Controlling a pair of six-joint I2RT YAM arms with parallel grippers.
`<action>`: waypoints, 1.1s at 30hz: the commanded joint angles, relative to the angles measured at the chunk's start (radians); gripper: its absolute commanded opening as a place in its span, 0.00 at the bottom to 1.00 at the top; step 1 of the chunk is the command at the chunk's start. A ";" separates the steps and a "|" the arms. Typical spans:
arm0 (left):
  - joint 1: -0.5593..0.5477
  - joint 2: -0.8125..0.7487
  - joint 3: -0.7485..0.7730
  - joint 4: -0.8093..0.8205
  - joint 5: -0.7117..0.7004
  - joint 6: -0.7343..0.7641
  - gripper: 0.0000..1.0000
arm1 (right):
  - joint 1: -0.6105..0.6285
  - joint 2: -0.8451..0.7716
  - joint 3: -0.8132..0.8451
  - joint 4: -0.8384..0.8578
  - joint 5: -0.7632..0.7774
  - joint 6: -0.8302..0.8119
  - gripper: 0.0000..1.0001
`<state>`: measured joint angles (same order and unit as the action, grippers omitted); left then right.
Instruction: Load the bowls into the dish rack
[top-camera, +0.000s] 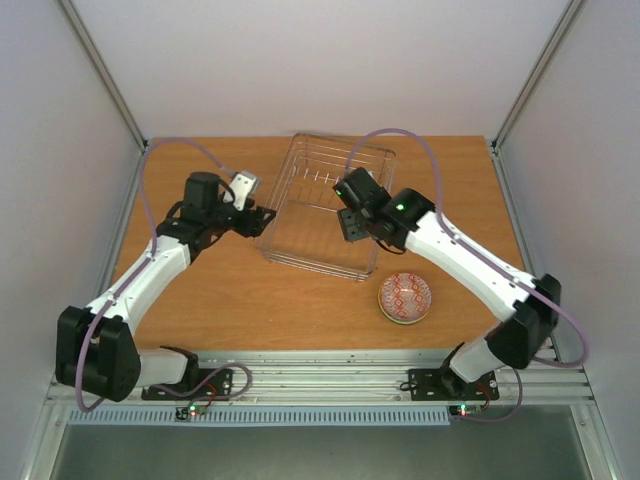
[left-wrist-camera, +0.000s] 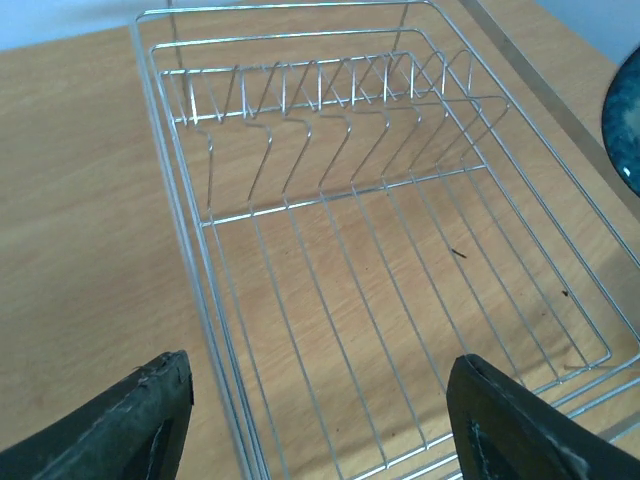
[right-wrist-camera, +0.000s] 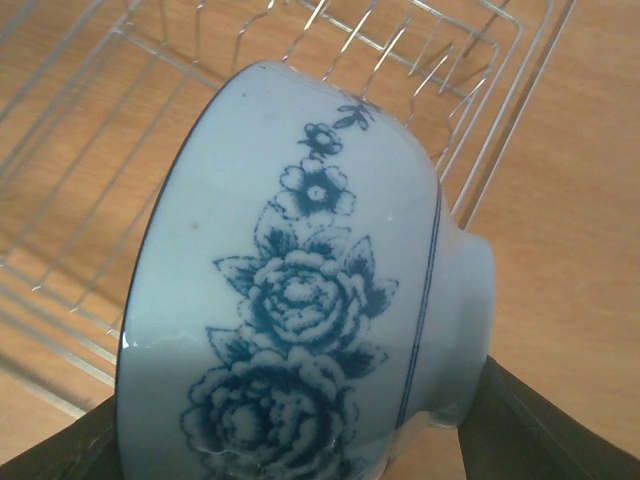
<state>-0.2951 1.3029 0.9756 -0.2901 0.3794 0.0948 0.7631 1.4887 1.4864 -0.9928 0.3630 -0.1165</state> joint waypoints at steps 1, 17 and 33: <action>0.092 -0.047 -0.082 0.164 0.211 -0.048 0.71 | 0.004 0.105 0.127 -0.045 0.162 -0.105 0.01; 0.171 -0.047 -0.127 0.223 0.285 -0.112 0.71 | 0.003 0.485 0.328 -0.217 0.315 -0.153 0.01; 0.175 -0.047 -0.133 0.240 0.314 -0.129 0.72 | 0.005 0.665 0.281 -0.245 0.351 -0.110 0.07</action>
<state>-0.1284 1.2774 0.8501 -0.1101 0.6701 -0.0231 0.7650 2.1273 1.7779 -1.2182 0.6884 -0.2512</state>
